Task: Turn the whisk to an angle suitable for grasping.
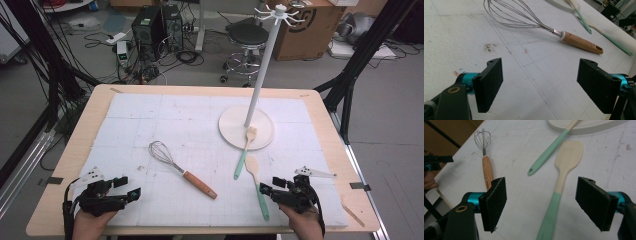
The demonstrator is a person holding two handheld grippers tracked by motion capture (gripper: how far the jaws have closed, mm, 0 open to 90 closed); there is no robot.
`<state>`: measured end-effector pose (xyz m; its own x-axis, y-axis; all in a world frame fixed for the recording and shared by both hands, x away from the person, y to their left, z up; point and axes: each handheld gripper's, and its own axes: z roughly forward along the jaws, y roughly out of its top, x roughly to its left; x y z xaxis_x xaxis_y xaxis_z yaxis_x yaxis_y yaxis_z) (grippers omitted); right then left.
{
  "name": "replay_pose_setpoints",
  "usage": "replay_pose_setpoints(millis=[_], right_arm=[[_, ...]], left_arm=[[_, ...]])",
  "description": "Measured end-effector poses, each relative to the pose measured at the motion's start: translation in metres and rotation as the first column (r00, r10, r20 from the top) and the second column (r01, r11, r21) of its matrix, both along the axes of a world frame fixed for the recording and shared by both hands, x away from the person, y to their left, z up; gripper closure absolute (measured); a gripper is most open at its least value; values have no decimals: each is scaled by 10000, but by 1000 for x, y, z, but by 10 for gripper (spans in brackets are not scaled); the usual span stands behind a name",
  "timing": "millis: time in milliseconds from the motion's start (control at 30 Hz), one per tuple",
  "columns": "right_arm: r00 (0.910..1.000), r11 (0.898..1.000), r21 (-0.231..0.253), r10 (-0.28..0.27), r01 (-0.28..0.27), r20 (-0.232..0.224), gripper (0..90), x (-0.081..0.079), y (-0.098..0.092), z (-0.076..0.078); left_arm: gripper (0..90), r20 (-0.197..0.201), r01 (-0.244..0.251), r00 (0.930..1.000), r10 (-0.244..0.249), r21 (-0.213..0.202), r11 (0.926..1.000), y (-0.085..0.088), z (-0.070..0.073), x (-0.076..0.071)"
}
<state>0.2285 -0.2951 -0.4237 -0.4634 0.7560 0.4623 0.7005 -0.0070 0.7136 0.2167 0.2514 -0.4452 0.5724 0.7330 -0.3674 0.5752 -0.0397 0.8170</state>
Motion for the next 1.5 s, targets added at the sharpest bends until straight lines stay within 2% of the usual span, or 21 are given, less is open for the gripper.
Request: replay_pose_setpoints(millis=[100,233,267,367,567,733,867,1000,1100,1167,1233,1267,1300,1367,1500], right_arm=[[10000,10000,8,-32,32,15,427,0,7,1],[9959,9956,292,886,-892,191,700,-1,19,4],[9936,9925,483,1124,-1127,93,764,-1,23,5],[9874,9862,500,1566,-1576,241,893,0,36,9],[9622,9608,521,2716,-2722,175,896,5,75,12],[9398,9397,311,3412,-3405,-204,896,12,109,6],[9181,9199,294,3921,-3910,-584,896,14,131,-2],[9041,9089,152,4162,-4168,-967,896,16,148,-14],[8894,8983,-66,4338,-4393,-1443,895,17,159,-27],[8890,8971,-409,4287,-4400,-1606,893,18,165,-34],[8828,8925,-349,4383,-4498,-1689,893,21,167,-35],[8833,8935,-387,4348,-4475,-1752,894,23,166,-35],[8872,8963,-451,4279,-4411,-1724,894,24,166,-34],[8882,8992,-437,4212,-4354,-1833,894,27,164,-34],[9031,9145,-531,3849,-4010,-1905,894,36,158,-33]], left_arm=[[216,2,54,10000,-54,26,10000,-1,0,-1],[213,96,-44,9999,40,379,9993,-3,1,-2],[212,108,-37,9999,33,403,9992,-4,1,-3],[210,132,-41,9999,36,376,9993,-3,2,-4],[210,162,-173,9997,165,453,9988,-4,1,-5],[210,117,-126,9999,121,467,9988,-5,1,-5],[210,104,-120,9999,116,465,9988,-4,0,-5],[210,84,-112,9999,109,445,9989,-4,0,-7],[210,110,-70,9999,65,493,9988,-5,0,-7],[211,113,-109,9999,103,522,9986,-5,0,-8],[211,154,-223,9997,215,571,9981,-4,0,-9],[212,171,-205,9997,197,530,9984,-3,0,-9],[212,184,-236,9996,227,501,9985,-3,0,-9],[212,153,-231,9996,224,489,9985,-3,0,-9],[212,141,-185,9997,178,501,9986,-3,0,-9]])
